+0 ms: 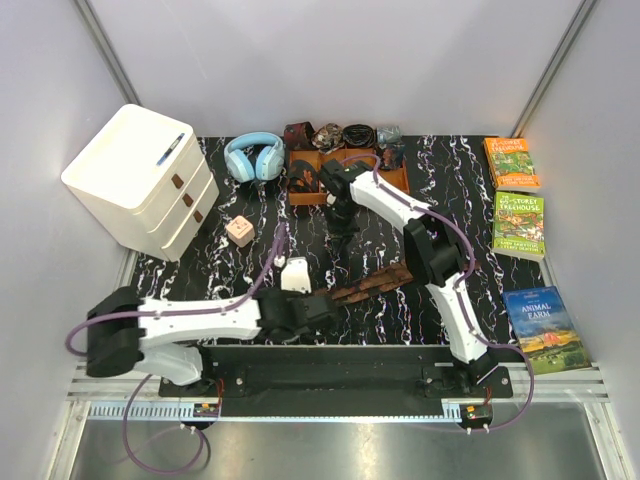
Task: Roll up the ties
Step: Roll the tie at the center of the board.
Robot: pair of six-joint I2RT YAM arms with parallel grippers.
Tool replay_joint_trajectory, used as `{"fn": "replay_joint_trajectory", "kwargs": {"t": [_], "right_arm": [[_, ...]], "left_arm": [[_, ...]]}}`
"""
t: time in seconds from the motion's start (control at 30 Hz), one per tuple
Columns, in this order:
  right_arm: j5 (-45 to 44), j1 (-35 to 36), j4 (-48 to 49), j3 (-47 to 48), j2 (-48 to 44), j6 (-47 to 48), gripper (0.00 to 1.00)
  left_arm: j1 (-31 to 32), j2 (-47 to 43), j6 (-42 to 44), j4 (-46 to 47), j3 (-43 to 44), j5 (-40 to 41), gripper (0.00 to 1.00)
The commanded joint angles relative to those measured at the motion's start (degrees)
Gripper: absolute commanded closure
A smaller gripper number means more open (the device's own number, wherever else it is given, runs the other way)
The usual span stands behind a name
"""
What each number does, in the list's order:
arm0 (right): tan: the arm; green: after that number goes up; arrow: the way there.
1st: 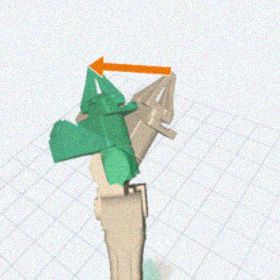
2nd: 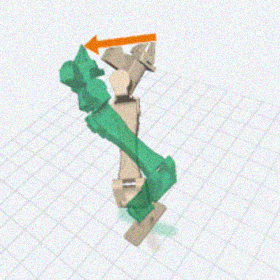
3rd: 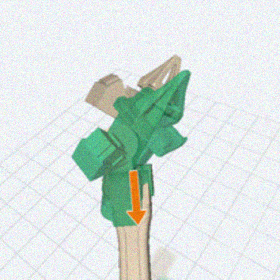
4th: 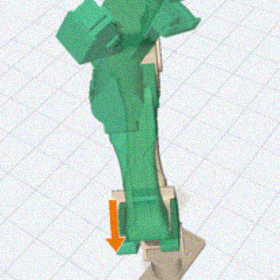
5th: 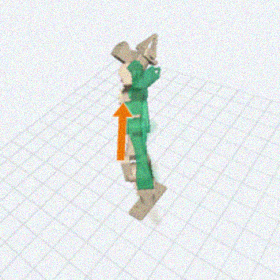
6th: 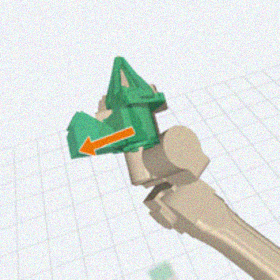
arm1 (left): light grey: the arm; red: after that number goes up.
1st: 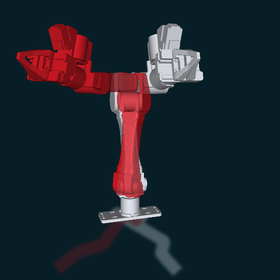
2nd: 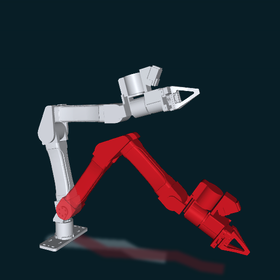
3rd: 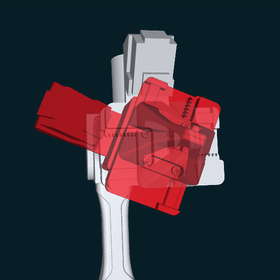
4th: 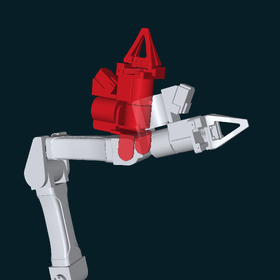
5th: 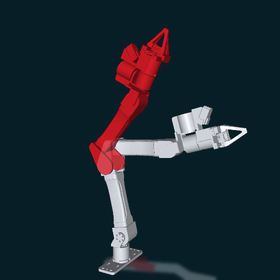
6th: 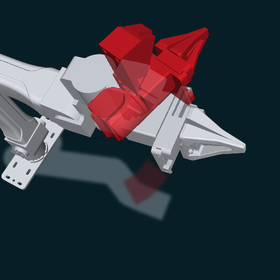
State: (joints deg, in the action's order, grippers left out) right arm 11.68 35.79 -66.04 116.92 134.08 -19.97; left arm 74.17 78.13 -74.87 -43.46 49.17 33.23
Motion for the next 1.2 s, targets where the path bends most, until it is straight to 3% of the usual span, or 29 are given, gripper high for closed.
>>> {"fn": "replay_joint_trajectory", "kwargs": {"t": [0.0, 0.07, 0.23, 0.33, 0.6, 0.97, 1.17], "right_arm": [[-2.02, 0.42, -1.3, 0.42, -5.22, -1.65, 0.88], [2.78, 0.51, 1.86, -6.07, -10.05, -2.97, 0.88], [17.04, 1.38, 21.36, -26.08, -23.94, -9.91, 0.89], [20.92, 3.67, 29.29, -31.39, -28.08, -12.99, 0.89], [24.26, 7.01, 35.28, -34.48, -26.69, -16.6, 0.91], [24.09, 7.8, 36.51, -38.17, -24.66, -16.42, 0.93], [24.18, 7.8, 36.86, -39.32, -23.43, -15.63, 0.93]], "left_arm": [[-0.08, -13.74, 0.95, -7.07, 0.06, 2.44, 0.62], [-1.22, -18.08, 2.53, -6.73, -1.26, 2.1, 0.52], [-11.32, -25.92, 10.17, -3.48, -6.44, -5.54, 0.51], [-15.19, -26.27, 12.64, 1.7, -8.91, -9.58, 0.51], [-21.17, -24.08, 14.31, 13.13, -14.27, -18.11, 0.54], [-22.05, -18.46, 15.19, 18.06, -15.15, -20.05, 0.56], [-22.23, -16.69, 15.72, 19.91, -15.33, -20.23, 0.52]]}}
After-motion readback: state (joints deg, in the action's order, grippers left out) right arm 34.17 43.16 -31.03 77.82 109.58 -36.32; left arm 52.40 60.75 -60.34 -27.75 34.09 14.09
